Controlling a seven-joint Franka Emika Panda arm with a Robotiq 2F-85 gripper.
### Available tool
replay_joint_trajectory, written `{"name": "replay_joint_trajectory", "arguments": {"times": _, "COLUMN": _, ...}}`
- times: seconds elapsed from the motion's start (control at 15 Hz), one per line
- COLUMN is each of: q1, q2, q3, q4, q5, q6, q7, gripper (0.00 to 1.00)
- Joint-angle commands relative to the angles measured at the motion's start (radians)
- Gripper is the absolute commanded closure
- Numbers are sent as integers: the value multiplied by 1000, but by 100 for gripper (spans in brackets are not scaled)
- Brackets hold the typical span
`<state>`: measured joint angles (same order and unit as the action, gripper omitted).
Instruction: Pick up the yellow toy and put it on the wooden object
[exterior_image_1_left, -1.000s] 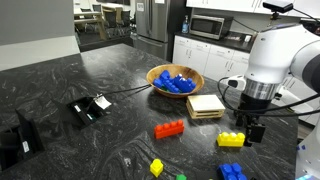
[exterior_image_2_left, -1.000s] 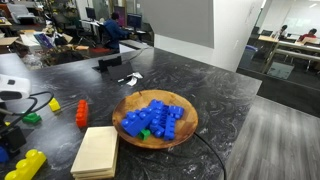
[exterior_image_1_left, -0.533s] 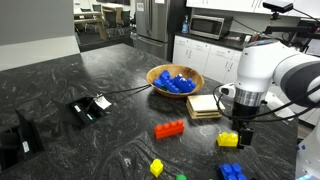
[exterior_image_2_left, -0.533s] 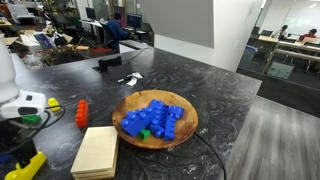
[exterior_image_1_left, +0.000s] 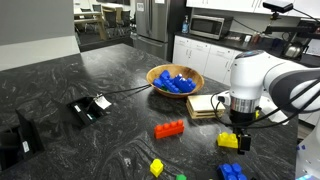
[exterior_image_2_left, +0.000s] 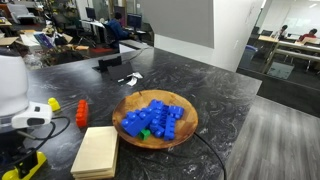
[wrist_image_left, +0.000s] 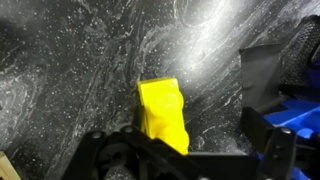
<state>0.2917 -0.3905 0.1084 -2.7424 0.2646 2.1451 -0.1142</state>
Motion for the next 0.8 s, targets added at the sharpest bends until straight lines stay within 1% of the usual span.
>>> {"name": "replay_joint_trajectory", "arguments": {"times": 0.0, "q1": -5, "q2": 16, "q3": -2, "q4": -2, "q5": 39, "q6": 22, "q7": -38, "gripper": 29}}
{"name": "replay_joint_trajectory", "arguments": {"times": 0.07, "q1": -6, "q2": 16, "q3": -2, "q4": -3, "q5": 43, "q6": 26, "q7": -38, "gripper": 33}}
{"name": "replay_joint_trajectory", "arguments": {"times": 0.13, "q1": -7, "q2": 14, "q3": -3, "q4": -4, "q5": 47, "q6": 28, "q7": -38, "gripper": 40}}
{"name": "replay_joint_trajectory", "arguments": {"times": 0.33, "q1": -9, "q2": 9, "q3": -2, "q4": -6, "q5": 48, "q6": 37, "q7": -34, "gripper": 62}}
{"name": "replay_joint_trajectory", "arguments": {"times": 0.6, "q1": -17, "q2": -19, "q3": 2, "q4": -8, "q5": 31, "q6": 40, "q7": -18, "gripper": 89}}
{"name": "replay_joint_trajectory", "arguments": {"times": 0.73, "q1": -24, "q2": -36, "q3": -1, "q4": -5, "q5": 23, "q6": 37, "q7": -13, "gripper": 89}}
